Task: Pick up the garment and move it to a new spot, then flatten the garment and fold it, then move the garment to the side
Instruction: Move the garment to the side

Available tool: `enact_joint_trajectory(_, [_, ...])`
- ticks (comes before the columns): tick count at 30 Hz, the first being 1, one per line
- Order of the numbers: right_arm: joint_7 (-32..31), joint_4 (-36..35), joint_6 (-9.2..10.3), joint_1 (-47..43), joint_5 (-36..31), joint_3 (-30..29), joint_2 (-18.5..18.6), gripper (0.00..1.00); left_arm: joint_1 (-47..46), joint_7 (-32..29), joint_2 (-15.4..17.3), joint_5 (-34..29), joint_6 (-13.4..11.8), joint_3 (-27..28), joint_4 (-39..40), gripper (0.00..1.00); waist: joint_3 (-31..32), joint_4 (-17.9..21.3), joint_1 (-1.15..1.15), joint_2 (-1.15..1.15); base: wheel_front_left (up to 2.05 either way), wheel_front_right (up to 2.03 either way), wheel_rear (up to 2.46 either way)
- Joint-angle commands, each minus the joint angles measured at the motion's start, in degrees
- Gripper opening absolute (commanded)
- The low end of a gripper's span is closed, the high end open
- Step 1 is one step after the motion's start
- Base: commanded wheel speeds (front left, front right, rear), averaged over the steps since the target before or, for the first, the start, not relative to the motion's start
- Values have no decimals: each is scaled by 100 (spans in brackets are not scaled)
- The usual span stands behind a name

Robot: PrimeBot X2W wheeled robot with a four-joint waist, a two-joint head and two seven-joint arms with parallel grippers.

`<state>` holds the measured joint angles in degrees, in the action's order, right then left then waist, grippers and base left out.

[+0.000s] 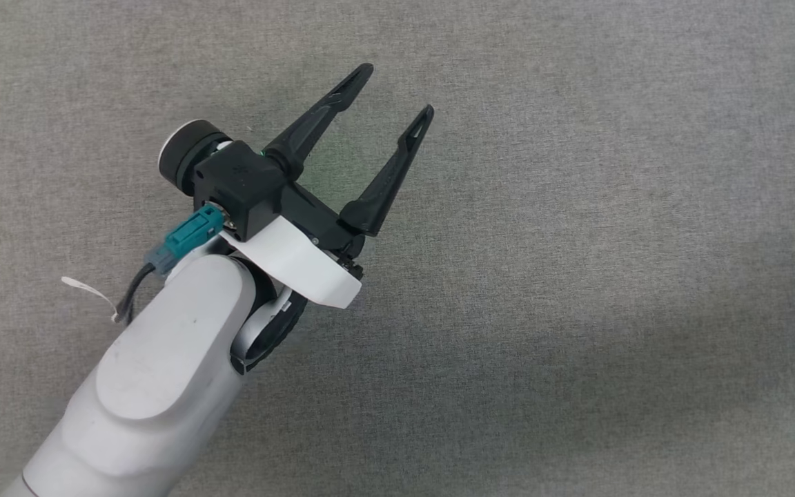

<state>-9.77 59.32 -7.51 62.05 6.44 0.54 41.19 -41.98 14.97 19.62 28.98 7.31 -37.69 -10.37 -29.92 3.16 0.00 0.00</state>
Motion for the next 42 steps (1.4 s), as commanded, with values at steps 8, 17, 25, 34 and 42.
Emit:
enact_joint_trajectory(8, [387, 249, 4, 241, -506, -391, -121, 100, 119, 27, 99, 90, 18, 154, 66, 100, 54, -32, 0, 0, 0, 0, 0])
enact_joint_trajectory(17, [861, 287, 4, 289, -755, -542, -512, 100, 426, 27, 125, 125, 18, 625, 108, 100, 330, -15, 0, 0, 0, 0, 0])
enact_joint_trajectory(25, [1509, 203, 4, 56, -403, -463, -1005, 100, 972, 27, 19, 191, 18, 1478, 76, 100, 764, -37, 0, 0, 0, 0, 0])
enact_joint_trajectory(34, [2131, -4, 4, -463, 105, 60, -1421, 100, 1581, 27, -184, -126, 18, 2573, 228, 100, 1278, -144, 0, 0, 0, 0, 0])
enact_joint_trajectory(42, [2402, -401, 4, -1093, 616, 478, -1626, 100, 2132, 27, -370, -364, 18, 3149, 334, 100, 1673, -260, 0, 0, 0, 0, 0])
